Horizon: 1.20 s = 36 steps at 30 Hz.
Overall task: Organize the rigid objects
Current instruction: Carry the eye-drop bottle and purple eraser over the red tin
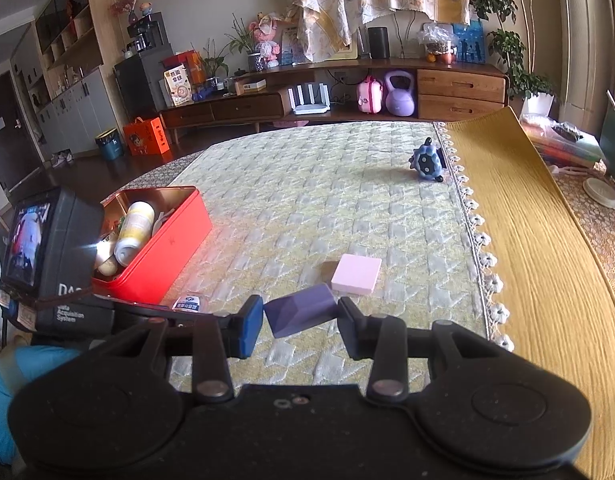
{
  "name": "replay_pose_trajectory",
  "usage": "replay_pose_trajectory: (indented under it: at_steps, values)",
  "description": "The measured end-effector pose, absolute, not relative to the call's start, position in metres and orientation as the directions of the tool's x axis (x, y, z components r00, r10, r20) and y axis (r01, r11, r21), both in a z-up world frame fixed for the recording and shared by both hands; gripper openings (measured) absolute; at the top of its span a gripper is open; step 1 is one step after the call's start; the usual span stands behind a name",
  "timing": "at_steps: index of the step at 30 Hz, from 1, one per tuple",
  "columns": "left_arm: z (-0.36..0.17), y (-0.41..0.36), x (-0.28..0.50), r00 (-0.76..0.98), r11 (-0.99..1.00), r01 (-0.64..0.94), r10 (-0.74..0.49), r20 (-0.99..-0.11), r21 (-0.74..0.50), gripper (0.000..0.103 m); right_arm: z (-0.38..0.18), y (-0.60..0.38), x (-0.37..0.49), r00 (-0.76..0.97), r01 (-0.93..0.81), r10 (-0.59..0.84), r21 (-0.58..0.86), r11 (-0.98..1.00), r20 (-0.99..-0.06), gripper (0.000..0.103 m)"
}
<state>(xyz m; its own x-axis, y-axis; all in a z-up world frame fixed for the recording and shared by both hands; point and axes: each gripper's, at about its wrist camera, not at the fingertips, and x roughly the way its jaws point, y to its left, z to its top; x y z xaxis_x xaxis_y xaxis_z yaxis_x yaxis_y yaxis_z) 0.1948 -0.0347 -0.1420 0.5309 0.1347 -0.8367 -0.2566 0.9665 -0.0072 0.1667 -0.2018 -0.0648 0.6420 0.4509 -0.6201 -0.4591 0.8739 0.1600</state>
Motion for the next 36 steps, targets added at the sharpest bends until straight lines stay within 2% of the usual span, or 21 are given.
replay_pose_trajectory:
  at_steps: [1, 2, 3, 11, 25, 32, 36]
  values:
    - [-0.142, -0.035, 0.194, 0.537, 0.966, -0.257, 0.139, -0.832, -0.004, 0.059, -0.066, -0.202, 0.167, 0.641, -0.459, 0.452, 0.162, 0.874, -0.62, 0.04]
    - [-0.141, -0.036, 0.194, 0.544, 0.966, -0.259, 0.15, -0.825, 0.005, 0.046, -0.066, -0.203, 0.167, 0.641, -0.458, 0.453, 0.165, 0.874, -0.62, 0.04]
    - [-0.141, -0.036, 0.193, 0.549, 0.966, -0.258, 0.161, -0.82, 0.017, 0.038, -0.067, -0.204, 0.167, 0.64, -0.457, 0.454, 0.168, 0.874, -0.62, 0.04]
    - [-0.138, -0.037, 0.19, 0.547, 0.969, -0.244, 0.171, -0.819, 0.039, 0.038, -0.068, -0.205, 0.168, 0.64, -0.451, 0.455, 0.177, 0.875, -0.619, 0.04]
    - [-0.084, -0.008, 0.165, 0.608, 0.988, -0.128, 0.009, -0.794, -0.087, 0.038, -0.047, -0.168, 0.157, 0.634, -0.513, 0.48, 0.134, 0.848, -0.606, 0.039]
    - [-0.057, 0.035, 0.164, 0.637, 0.986, -0.135, 0.009, -0.771, -0.1, 0.038, -0.034, -0.128, 0.154, 0.63, -0.567, 0.506, 0.097, 0.818, -0.59, 0.039]
    - [-0.045, 0.063, 0.167, 0.654, 0.984, -0.163, 0.05, -0.755, -0.076, 0.038, -0.028, -0.104, 0.156, 0.619, -0.6, 0.525, 0.081, 0.796, -0.584, 0.04]
